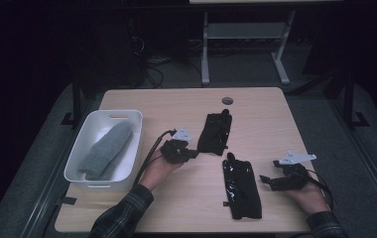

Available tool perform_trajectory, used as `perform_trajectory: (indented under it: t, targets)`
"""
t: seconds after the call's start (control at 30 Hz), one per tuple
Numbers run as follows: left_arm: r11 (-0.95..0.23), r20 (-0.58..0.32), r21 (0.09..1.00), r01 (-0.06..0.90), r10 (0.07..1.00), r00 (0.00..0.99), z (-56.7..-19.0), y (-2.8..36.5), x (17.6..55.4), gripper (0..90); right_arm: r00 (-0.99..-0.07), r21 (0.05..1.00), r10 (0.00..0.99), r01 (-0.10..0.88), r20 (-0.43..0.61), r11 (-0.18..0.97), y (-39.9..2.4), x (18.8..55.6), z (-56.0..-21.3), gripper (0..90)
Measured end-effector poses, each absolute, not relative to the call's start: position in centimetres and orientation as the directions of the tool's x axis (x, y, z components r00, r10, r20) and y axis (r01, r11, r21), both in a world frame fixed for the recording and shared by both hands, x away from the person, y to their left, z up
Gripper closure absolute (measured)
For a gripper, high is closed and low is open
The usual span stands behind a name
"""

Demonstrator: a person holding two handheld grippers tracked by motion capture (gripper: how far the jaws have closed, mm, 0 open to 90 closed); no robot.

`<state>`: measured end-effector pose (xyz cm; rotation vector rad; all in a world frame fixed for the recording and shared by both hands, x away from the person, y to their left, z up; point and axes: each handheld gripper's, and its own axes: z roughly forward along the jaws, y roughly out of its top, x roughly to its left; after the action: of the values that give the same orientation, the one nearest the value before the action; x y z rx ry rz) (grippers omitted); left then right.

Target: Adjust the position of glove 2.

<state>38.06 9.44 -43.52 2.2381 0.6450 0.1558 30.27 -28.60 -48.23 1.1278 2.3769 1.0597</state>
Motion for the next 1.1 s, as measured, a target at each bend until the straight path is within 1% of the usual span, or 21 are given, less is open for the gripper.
perform_trajectory:
  t: [0.07,0.33,0.43,0.57,0.6,0.67,0.77,0.83,0.97,1.1]
  targets:
    - [-0.552,-0.101,0.727,0.409,0.503,0.859,-43.6,8.8,38.9,89.4,-0.643,0.731,0.765,0.540,0.038,0.418,-28.6,30.3,-48.2,17.6]
    - [-0.554,-0.088,0.731,0.399,0.504,0.859,-44.1,6.4,42.1,89.4,-0.641,0.730,0.767,0.541,0.036,0.418,-28.6,30.3,-48.2,16.5]
    - [-0.554,-0.096,0.723,0.413,0.511,0.854,-44.7,5.9,43.0,89.4,-0.638,0.729,0.769,0.544,0.036,0.417,-28.6,30.3,-48.2,16.1]
    - [-0.582,-0.098,0.690,0.431,0.514,0.852,-45.9,5.5,43.8,89.4,-0.637,0.727,0.770,0.545,0.037,0.416,-28.6,30.3,-48.2,15.8]
    - [-0.591,-0.098,0.681,0.432,0.511,0.854,-46.2,5.4,43.9,89.4,-0.637,0.727,0.770,0.546,0.037,0.416,-28.6,30.3,-48.2,15.7]
    - [-0.570,-0.121,0.688,0.449,0.520,0.845,-46.5,5.5,43.7,89.5,-0.637,0.727,0.770,0.546,0.037,0.416,-28.6,30.3,-48.2,15.7]
    - [-0.593,-0.106,0.673,0.443,0.516,0.850,-46.5,5.7,43.4,89.5,-0.638,0.728,0.769,0.544,0.035,0.418,-28.6,30.3,-48.3,15.7]
    - [-0.595,-0.111,0.670,0.444,0.511,0.852,-46.5,6.1,43.0,89.5,-0.636,0.728,0.771,0.545,0.036,0.416,-28.6,30.3,-48.3,15.3]
    - [-0.576,-0.130,0.679,0.455,0.516,0.847,-46.6,6.6,42.0,89.5,-0.636,0.727,0.771,0.545,0.034,0.418,-28.6,30.3,-48.3,15.2]
    - [-0.586,-0.119,0.678,0.443,0.508,0.853,-46.6,7.1,40.6,89.5,-0.634,0.727,0.772,0.546,0.034,0.417,-28.6,30.3,-48.3,15.2]
